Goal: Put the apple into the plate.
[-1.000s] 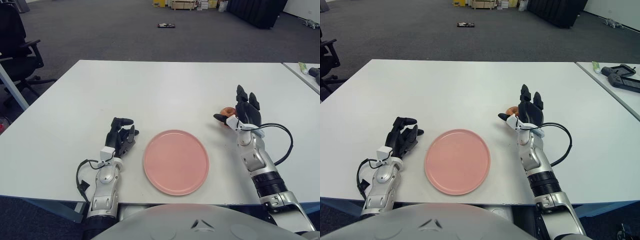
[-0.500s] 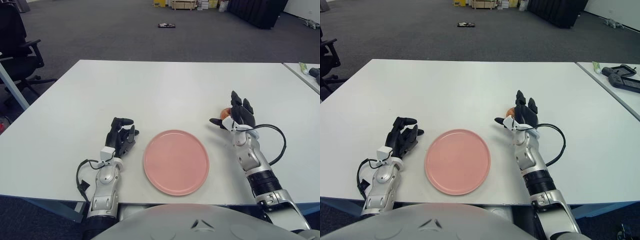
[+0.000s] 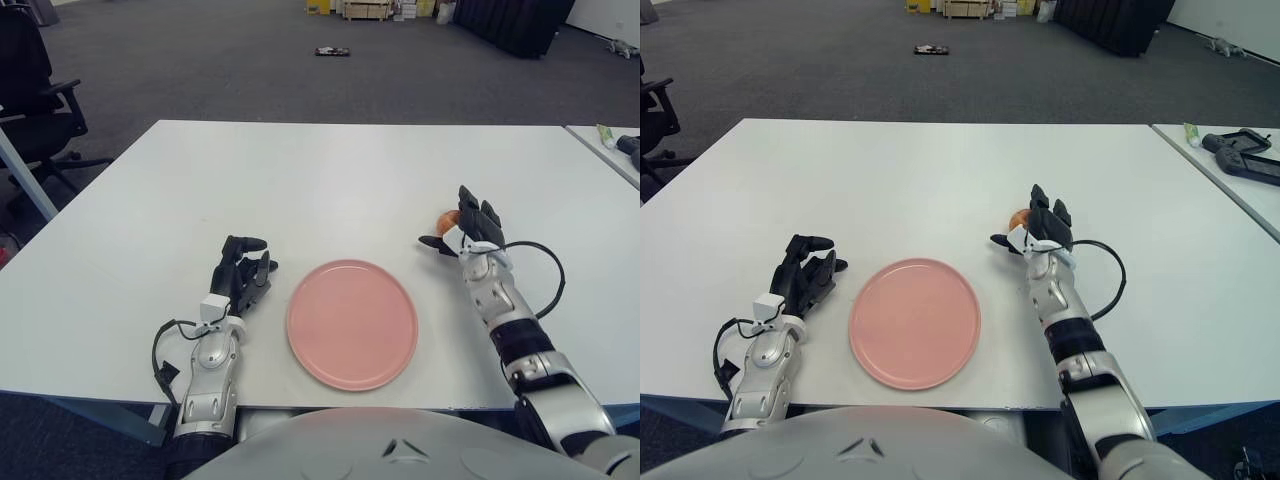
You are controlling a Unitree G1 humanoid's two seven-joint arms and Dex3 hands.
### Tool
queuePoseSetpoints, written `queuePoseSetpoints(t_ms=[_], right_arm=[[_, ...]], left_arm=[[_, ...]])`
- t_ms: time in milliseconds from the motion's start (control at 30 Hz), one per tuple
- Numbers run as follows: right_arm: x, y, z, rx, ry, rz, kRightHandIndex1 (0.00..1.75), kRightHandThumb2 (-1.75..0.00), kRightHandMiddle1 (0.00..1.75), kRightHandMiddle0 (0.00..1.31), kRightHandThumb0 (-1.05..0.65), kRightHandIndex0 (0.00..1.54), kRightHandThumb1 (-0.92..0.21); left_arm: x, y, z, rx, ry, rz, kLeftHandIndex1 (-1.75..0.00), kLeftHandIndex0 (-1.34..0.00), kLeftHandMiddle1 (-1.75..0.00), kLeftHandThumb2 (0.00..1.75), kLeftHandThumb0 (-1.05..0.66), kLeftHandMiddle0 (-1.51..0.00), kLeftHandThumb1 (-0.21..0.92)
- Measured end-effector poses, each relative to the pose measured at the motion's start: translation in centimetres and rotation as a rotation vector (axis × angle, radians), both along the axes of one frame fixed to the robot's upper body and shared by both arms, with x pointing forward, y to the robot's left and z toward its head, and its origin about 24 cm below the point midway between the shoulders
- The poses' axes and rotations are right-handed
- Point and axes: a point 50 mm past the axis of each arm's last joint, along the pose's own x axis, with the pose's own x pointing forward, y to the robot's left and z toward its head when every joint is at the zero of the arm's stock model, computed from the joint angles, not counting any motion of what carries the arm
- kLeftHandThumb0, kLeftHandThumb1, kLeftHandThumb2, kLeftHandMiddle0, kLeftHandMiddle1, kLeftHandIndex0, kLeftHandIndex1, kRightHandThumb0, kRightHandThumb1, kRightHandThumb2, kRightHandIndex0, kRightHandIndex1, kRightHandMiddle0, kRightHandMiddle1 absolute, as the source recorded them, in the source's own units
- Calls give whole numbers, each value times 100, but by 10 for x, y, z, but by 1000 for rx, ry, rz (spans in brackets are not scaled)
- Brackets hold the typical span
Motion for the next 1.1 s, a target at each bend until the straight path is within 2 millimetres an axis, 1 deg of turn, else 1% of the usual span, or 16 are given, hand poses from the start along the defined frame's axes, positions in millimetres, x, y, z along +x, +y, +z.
queuePoseSetpoints(t_ms=[267,633,667,767,900,967,1000,1033,1067,1100], right_arm=[[2,-2,-5,7,25,-5,0,-23,0,0,-99,0,-79],[5,-5,-8,36,46,-26,0,-23,0,0,-96,0,-84],[5,-7,-9,46,39,-28,0,-23,0,0,-95,0,-85],[4,-8,-10,52,29,-39,0,-23,0,0,-89,0,-87],[3,-11,-12,60,10,-74,0,-26,0,0,-82,0,-86],[2,-13,-12,55,-1,-94,0,-48,5,0,-76,0,-76],[2,-13,-12,52,-7,-105,1,-52,12,0,-74,1,-74],[2,-14,-13,46,-13,-118,4,-59,22,0,-72,4,-71],[1,-15,-14,42,-16,-126,15,-63,31,0,-70,3,-69],[1,-15,-14,35,-23,-137,33,-68,44,0,-68,2,-67]], left_arm=[[0,0,0,0,5,5,-175,-22,-129,60,-35,-51,87],[-1,1,0,1,6,6,-175,-22,-132,59,-35,-47,88],[-1,1,0,3,9,6,-175,-21,-133,58,-35,-46,89],[-1,1,0,2,9,6,-175,-22,-132,58,-35,-49,88],[-1,1,0,2,9,6,-175,-22,-132,58,-35,-49,88],[-1,1,0,3,9,6,-175,-21,-132,58,-35,-49,89],[-1,1,0,3,8,6,-175,-21,-132,58,-35,-49,89],[-1,2,0,4,7,6,-175,-21,-132,58,-35,-49,89],[-1,2,0,4,6,6,-175,-21,-132,58,-35,-50,89],[-1,2,0,4,6,6,-175,-21,-132,58,-35,-50,89]])
